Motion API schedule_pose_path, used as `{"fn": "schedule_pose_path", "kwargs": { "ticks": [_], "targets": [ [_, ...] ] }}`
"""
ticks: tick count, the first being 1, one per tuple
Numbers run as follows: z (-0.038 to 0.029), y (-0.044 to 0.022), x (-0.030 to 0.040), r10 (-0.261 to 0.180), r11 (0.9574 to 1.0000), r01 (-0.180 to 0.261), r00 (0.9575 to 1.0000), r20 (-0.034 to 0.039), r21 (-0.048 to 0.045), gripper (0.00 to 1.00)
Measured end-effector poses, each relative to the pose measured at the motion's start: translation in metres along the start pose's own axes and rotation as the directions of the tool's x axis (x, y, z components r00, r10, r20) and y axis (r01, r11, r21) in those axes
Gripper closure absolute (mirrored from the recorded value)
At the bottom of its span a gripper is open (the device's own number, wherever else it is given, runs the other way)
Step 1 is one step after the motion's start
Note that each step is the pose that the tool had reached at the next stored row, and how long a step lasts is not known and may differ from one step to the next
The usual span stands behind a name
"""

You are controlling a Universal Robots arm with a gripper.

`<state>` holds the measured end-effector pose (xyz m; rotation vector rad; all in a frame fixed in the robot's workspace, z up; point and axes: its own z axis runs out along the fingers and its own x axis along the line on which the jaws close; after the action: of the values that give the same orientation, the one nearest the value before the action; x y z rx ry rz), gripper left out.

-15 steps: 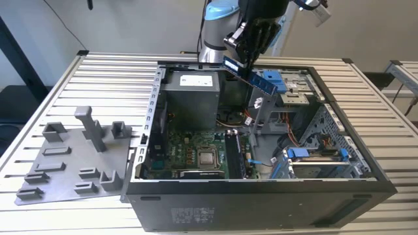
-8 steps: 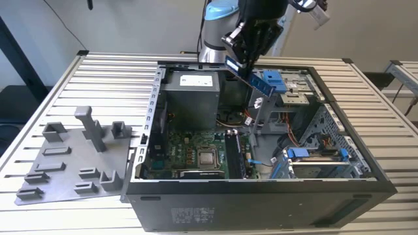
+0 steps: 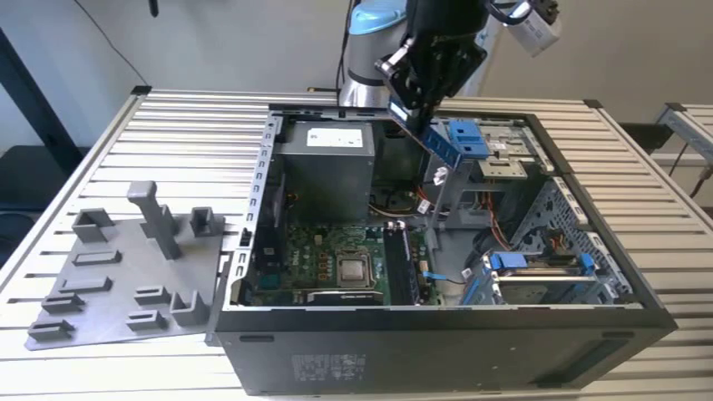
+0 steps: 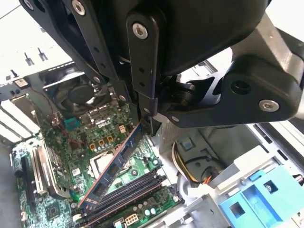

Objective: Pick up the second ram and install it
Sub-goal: 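Insert the second ram into the second slot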

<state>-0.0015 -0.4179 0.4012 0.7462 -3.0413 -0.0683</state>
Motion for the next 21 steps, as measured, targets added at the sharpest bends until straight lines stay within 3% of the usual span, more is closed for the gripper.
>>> {"fn": "schedule_pose_path", "kwargs": {
  "ticks": [5,10,16,21],
  "targets": [
    [0.002,-0.0001,0.0,0.067,0.9977,-0.067,0.9977,0.0038,0.0018,0.85],
    [0.0039,-0.0002,0.0,0.138,0.9904,-0.138,0.9903,0.0073,0.0033,0.85],
    [0.0055,-0.0002,0.0,0.232,0.9728,-0.232,0.9727,0.0112,0.0034,0.85],
    [0.0063,-0.0003,0.0,0.309,0.951,-0.309,0.9509,0.0147,0.0029,0.85]
  ]
}}
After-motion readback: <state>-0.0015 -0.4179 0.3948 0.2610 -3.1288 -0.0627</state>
